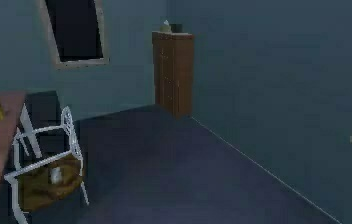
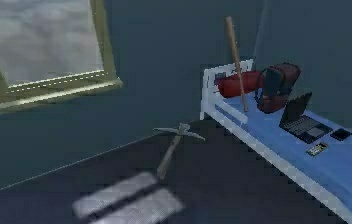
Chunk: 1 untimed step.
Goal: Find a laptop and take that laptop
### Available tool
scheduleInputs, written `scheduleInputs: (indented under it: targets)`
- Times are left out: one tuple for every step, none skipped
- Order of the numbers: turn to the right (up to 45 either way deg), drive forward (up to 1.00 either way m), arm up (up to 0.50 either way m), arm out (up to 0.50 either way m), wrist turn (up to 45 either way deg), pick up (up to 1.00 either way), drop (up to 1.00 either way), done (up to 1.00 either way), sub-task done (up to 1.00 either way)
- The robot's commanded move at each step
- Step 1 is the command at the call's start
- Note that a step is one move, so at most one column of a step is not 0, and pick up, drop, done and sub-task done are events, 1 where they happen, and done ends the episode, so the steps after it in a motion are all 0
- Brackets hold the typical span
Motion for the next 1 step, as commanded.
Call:
scheduleInputs:
  targets:
    - [45.0,0.0,0.0,0.0,0.0,0.0,0.0,0.0,0.0]
